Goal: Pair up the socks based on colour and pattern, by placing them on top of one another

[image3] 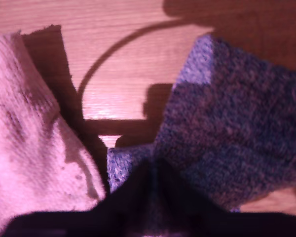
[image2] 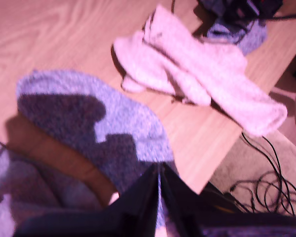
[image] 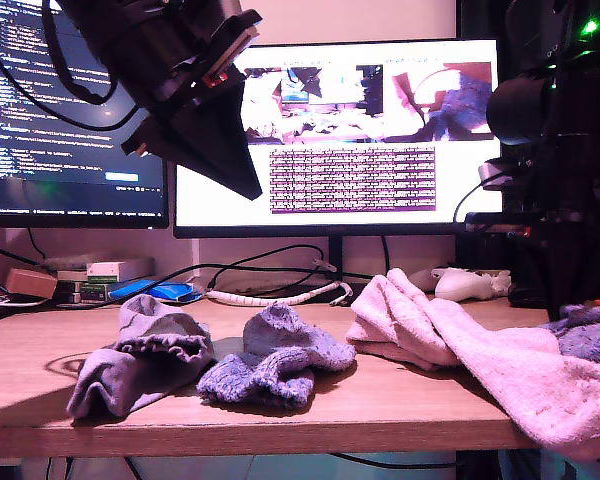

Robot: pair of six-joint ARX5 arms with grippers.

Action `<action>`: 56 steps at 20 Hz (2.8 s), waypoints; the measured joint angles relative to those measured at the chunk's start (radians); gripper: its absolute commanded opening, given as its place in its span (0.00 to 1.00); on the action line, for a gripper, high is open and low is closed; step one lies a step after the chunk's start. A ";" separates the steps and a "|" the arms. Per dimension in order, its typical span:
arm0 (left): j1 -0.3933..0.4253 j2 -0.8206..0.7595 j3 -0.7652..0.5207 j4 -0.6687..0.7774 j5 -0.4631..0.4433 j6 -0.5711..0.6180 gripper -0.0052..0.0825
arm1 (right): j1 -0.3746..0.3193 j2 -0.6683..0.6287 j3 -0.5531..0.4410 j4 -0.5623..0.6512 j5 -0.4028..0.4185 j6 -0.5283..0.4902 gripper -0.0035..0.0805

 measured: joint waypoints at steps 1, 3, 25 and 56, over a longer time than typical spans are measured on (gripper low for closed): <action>0.000 0.000 0.000 0.010 0.000 0.000 0.04 | 0.005 0.000 0.015 -0.008 0.000 -0.001 0.03; 0.000 0.000 0.000 0.040 0.000 0.000 0.04 | 0.025 0.000 0.058 -0.015 0.000 -0.003 0.03; -0.008 0.000 -0.001 0.413 -0.023 0.143 0.49 | 0.130 -0.312 0.208 0.141 -0.357 -0.155 0.03; -0.025 0.090 -0.003 0.494 0.064 0.488 0.04 | 0.130 -0.312 0.208 0.134 -0.605 -0.159 0.03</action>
